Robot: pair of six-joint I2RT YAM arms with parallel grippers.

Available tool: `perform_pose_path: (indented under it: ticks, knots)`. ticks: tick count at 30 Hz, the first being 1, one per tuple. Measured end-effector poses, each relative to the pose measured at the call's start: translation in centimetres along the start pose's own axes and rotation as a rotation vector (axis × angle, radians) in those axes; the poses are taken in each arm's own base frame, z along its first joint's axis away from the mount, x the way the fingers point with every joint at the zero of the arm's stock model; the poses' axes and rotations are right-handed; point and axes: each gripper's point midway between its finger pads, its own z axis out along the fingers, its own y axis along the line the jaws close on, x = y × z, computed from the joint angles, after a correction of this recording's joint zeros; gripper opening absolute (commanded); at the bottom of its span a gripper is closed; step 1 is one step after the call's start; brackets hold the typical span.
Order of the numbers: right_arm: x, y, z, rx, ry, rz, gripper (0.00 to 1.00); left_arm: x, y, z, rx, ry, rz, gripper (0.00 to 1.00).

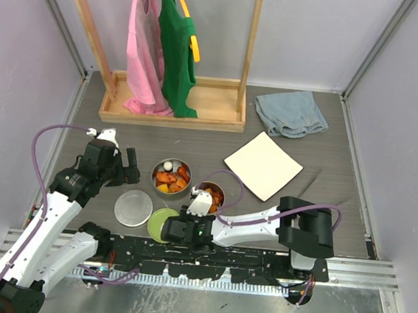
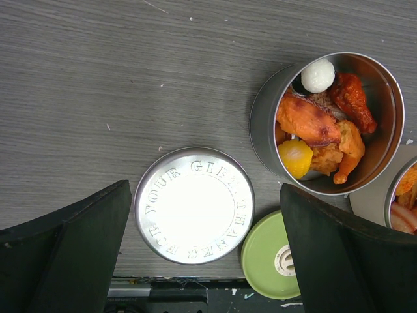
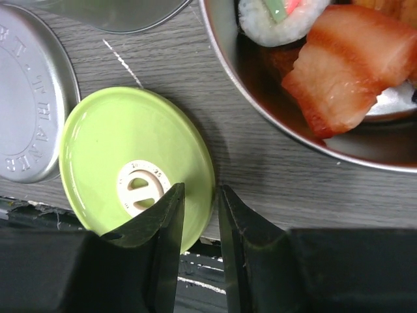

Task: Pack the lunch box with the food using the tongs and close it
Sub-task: Pick up the box lid from the center of the board.

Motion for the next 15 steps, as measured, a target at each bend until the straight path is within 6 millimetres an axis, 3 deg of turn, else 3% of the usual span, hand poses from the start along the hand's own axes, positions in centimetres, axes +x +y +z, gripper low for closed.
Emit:
perform_pose_path:
  ticks: [9, 15]
  knots:
    - [-0.07, -0.49, 0.36, 0.026, 0.001, 0.036, 0.33, 0.02, 0.0, 0.03, -0.001, 0.002, 0.0, 0.98]
    - [-0.02, -0.01, 0.7, 0.022, -0.004, 0.042, 0.24, 0.02, 0.0, 0.03, -0.001, 0.002, 0.0, 0.98]
